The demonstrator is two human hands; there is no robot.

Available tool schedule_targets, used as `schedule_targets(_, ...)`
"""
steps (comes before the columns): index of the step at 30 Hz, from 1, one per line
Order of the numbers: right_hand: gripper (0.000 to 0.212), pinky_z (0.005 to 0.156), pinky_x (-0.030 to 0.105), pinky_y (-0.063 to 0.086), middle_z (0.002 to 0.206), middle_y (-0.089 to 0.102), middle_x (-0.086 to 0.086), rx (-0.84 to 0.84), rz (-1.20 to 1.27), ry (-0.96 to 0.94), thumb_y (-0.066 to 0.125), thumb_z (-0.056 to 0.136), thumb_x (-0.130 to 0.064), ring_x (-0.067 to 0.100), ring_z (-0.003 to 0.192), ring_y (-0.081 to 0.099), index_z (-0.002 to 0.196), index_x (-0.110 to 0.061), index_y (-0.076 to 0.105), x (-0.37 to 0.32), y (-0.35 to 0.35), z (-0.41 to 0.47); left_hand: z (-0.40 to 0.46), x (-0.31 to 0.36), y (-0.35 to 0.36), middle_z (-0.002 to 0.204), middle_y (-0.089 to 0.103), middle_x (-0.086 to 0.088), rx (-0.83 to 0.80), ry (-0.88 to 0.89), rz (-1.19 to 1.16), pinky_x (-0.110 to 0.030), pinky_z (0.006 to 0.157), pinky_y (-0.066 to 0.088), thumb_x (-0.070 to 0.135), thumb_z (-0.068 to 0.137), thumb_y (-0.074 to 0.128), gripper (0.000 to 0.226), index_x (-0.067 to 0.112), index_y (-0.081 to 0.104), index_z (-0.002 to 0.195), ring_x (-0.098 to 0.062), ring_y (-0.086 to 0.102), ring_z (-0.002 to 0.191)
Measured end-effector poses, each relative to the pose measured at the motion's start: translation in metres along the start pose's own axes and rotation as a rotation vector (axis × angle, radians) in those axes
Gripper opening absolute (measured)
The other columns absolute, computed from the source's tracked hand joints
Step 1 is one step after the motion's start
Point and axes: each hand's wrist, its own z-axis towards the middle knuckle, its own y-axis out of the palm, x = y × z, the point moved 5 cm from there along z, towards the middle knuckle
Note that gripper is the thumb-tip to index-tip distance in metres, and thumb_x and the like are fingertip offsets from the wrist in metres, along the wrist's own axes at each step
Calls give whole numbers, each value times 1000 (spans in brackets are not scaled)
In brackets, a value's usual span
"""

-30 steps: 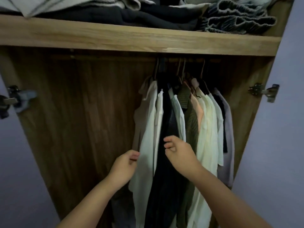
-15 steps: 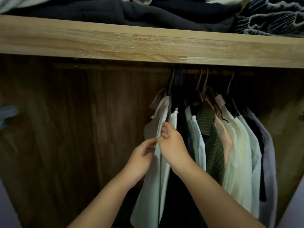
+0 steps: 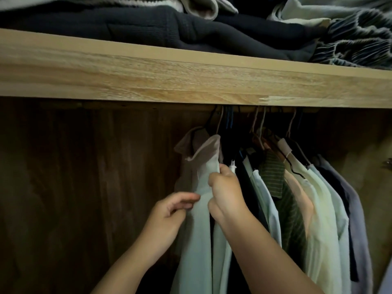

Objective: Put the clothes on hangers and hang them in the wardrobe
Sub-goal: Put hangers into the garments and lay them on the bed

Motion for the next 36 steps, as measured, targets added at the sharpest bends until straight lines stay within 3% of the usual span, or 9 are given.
schedule_targets(8, 52, 88, 46, 47, 96, 61, 21, 72, 305, -66, 22, 77, 17, 37, 88, 59, 108, -3, 60, -43, -31, -3, 22, 18, -4, 91, 65, 4, 123, 84, -81, -8, 69, 45, -13, 87, 42, 42, 22, 64, 89, 7, 58, 74)
schedule_targets(11, 52, 71, 41, 55, 90, 67, 18, -14, 376, -51, 20, 77, 17, 33, 78, 66, 91, -7, 64, -45, -50, -15, 31, 21, -8, 91, 63, 3, 175, 102, -124, -8, 67, 44, -11, 88, 41, 42, 24, 63, 88, 5, 58, 73)
schedule_targets(19, 75, 76, 42, 57, 110, 69, 16, -152, 277, -39, 18, 66, 19, 33, 97, 68, 118, -13, 62, -37, -110, -78, 54, 24, -11, 104, 58, -2, 339, 249, -36, -4, 58, 40, -7, 88, 44, 35, 25, 57, 96, -4, 50, 70)
schedule_targets(21, 77, 70, 38, 59, 113, 68, 15, -164, 251, -20, 23, 61, 18, 32, 97, 68, 122, -12, 59, -39, -125, -97, 62, 25, -2, 116, 54, -14, 349, 265, 93, -21, 71, 45, -3, 88, 46, 36, 18, 54, 115, -20, 54, 79)
schedule_targets(24, 68, 65, 39, 59, 107, 68, 23, -121, 189, 30, 35, 49, 16, 36, 89, 69, 106, 0, 69, -40, -154, -124, 69, 30, 17, 136, 42, -18, 292, 292, 237, -42, 104, 37, 3, 88, 51, 50, 11, 41, 136, -33, 44, 122)
schedule_targets(26, 60, 61, 40, 59, 99, 68, 27, -65, 149, 42, 34, 47, 14, 38, 81, 69, 92, 3, 72, -43, -176, -144, 69, 34, 32, 138, 40, -21, 170, 328, 365, -49, 107, 33, 25, 86, 51, 56, 10, 38, 139, -37, 41, 125)
schedule_targets(29, 61, 57, 40, 57, 94, 66, 31, -23, 87, 25, 43, 37, 12, 39, 75, 68, 91, 5, 71, -52, -207, -175, 56, 45, 57, 115, 60, -20, 23, 490, 616, -49, 101, 33, 45, 80, 33, 59, 9, 57, 120, -39, 53, 110)
schedule_targets(32, 54, 51, 34, 54, 81, 66, 26, 40, -26, 36, 47, 34, 8, 34, 65, 67, 82, 2, 72, -64, -242, -214, 29, 60, 84, 70, 61, -9, -21, 549, 542, -34, 66, 37, 43, 80, 41, 40, 10, 64, 85, -34, 60, 74)
schedule_targets(36, 30, 50, 25, 49, 72, 62, 16, 164, -268, 67, 50, 49, 4, 24, 60, 60, 73, -3, 66, -86, -289, -271, -16, 72, 129, 59, 58, -5, -47, 520, 434, -38, 58, 43, 53, 78, 40, 40, 17, 57, 72, -30, 55, 61)
